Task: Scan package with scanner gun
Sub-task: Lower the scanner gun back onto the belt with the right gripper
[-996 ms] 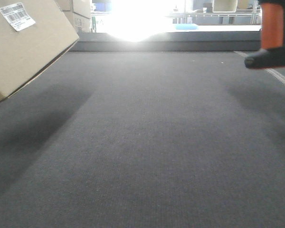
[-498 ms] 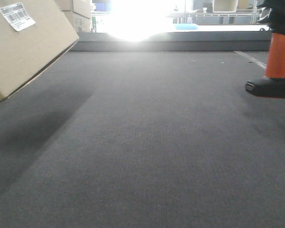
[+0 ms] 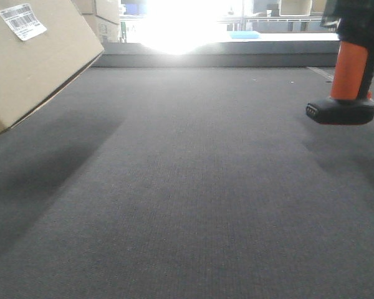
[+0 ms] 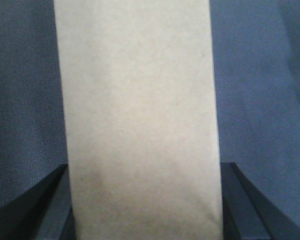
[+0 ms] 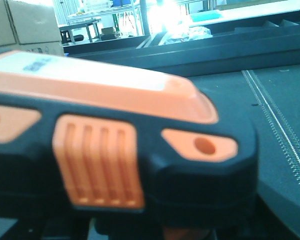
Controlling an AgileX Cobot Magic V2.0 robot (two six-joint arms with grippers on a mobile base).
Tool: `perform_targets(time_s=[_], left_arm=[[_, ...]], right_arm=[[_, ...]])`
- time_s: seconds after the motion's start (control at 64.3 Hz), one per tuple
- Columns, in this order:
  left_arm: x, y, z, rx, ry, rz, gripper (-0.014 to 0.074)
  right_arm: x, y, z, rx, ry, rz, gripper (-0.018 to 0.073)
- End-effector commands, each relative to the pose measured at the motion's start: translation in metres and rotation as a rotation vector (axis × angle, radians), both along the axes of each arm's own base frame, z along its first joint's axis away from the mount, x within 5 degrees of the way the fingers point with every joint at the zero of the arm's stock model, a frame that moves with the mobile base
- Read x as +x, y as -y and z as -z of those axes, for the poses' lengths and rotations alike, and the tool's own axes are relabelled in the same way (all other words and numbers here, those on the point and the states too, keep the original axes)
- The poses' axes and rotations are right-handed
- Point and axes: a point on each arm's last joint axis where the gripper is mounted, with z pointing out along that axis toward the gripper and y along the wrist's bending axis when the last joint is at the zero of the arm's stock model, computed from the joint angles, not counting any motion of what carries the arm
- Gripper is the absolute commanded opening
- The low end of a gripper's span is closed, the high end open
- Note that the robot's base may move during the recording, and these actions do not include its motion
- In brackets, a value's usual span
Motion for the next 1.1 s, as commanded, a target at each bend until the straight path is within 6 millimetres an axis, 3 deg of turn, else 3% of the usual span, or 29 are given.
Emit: perform_targets(time_s=[0.0,0.342,1.089], left_arm=[[-0.003,0.003,-0.006,-0.021,0.021,-0.001,-0.0111],[-0.003,0.003,-0.006,-0.021,0.021,-0.001,-0.0111],[-0.003,0.003,-0.006,-0.021,0.021,-0.001,-0.0111]], right_arm=[[0.005,0.001,-0.002,-0.023,0.113,0.024,-0.0158],[0.014,0.0,0.019,-0.045,0.07,0.031,-0.0158],[0.014,-0.001,0.026,-0.04,-0.003,0.016,-0.0135]])
